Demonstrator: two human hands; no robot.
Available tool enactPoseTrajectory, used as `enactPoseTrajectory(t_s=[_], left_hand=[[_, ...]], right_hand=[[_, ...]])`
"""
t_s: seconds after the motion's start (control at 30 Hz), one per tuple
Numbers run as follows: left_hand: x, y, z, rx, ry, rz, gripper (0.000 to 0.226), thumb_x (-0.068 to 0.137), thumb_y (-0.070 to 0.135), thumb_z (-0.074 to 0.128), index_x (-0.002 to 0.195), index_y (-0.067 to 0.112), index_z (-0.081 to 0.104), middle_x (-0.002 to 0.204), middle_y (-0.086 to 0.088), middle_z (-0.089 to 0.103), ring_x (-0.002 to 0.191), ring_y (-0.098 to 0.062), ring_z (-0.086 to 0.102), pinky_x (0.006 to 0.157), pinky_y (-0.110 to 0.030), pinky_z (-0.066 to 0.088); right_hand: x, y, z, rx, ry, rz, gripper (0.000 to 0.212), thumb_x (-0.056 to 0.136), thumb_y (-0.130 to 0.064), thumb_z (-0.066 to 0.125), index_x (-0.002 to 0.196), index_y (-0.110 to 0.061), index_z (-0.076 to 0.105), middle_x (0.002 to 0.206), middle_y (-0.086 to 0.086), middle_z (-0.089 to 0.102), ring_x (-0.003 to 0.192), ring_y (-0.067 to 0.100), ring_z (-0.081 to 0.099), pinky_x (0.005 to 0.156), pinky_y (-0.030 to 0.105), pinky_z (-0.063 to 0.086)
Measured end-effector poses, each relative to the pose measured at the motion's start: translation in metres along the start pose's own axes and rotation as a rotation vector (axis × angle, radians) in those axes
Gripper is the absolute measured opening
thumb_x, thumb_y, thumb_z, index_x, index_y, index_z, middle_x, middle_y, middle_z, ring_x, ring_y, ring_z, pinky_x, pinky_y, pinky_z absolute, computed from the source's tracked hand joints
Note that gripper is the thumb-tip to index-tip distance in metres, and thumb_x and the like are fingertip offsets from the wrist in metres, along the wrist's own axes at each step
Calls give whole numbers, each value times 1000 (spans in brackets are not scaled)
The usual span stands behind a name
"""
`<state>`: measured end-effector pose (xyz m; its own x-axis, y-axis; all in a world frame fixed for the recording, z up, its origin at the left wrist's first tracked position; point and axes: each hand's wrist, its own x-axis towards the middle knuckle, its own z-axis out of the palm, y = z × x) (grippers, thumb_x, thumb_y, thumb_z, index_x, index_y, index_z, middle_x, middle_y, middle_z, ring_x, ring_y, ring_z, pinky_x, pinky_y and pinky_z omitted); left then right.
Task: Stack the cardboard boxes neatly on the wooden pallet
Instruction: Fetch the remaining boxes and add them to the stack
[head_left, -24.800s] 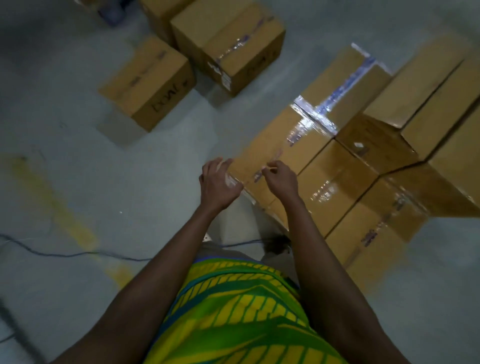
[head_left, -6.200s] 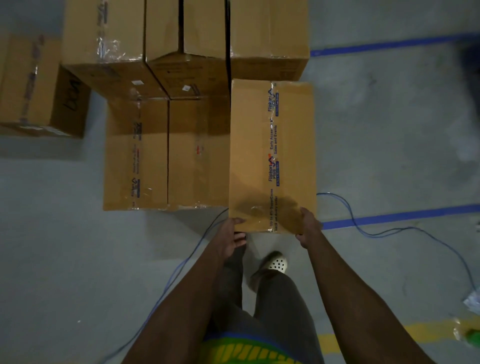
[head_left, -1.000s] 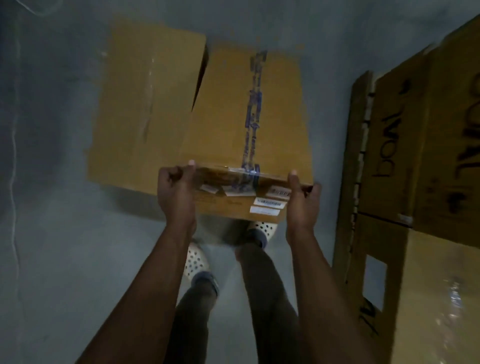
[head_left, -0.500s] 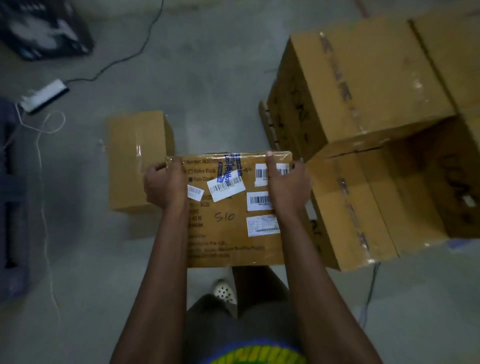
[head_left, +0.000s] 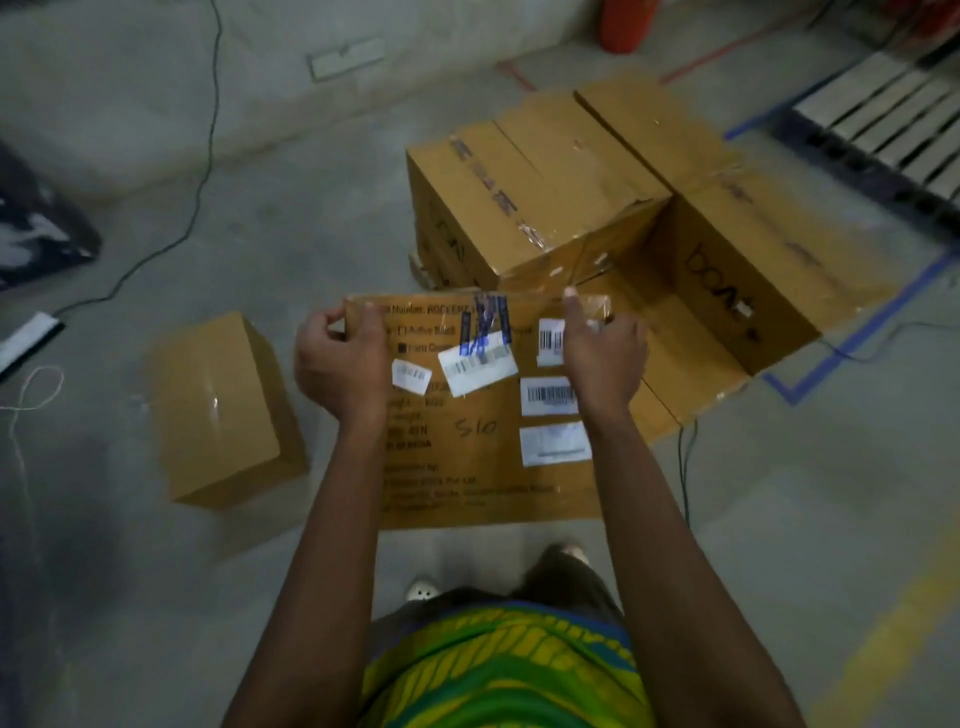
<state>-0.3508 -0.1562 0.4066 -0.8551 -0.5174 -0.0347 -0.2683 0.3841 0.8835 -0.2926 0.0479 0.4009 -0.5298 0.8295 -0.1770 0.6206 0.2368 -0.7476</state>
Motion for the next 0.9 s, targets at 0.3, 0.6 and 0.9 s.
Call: enactPoseTrajectory(t_s=[0.3, 0.6, 0.9], left_hand=[[-135, 93, 94, -82, 40, 189, 13, 86, 47, 63, 95, 38, 59, 90, 4, 70, 86, -16, 68, 88, -45, 56], [-268, 119, 234, -89, 20, 39, 9, 88, 38, 66, 92, 30, 62, 92, 4, 67, 84, -13, 62, 68, -25, 42], [-311, 145, 367, -47, 26, -17, 14, 83, 34, 71, 88, 29, 60, 90, 5, 67, 80, -15, 62, 75, -36, 54]], right_hand=[[106, 48, -153, 74, 145, -84, 64, 89, -68, 57, 123, -14, 57, 119, 0, 54, 113, 19, 53, 94, 41, 45], [240, 122, -253, -114, 149, -99, 74, 89, -70, 55, 135, -13, 48, 137, 5, 49, 132, 27, 43, 107, 50, 39], [384, 128, -275, -195, 49, -26, 83, 90, -69, 54, 145, -9, 42, 152, 11, 41, 143, 30, 33, 112, 53, 29]])
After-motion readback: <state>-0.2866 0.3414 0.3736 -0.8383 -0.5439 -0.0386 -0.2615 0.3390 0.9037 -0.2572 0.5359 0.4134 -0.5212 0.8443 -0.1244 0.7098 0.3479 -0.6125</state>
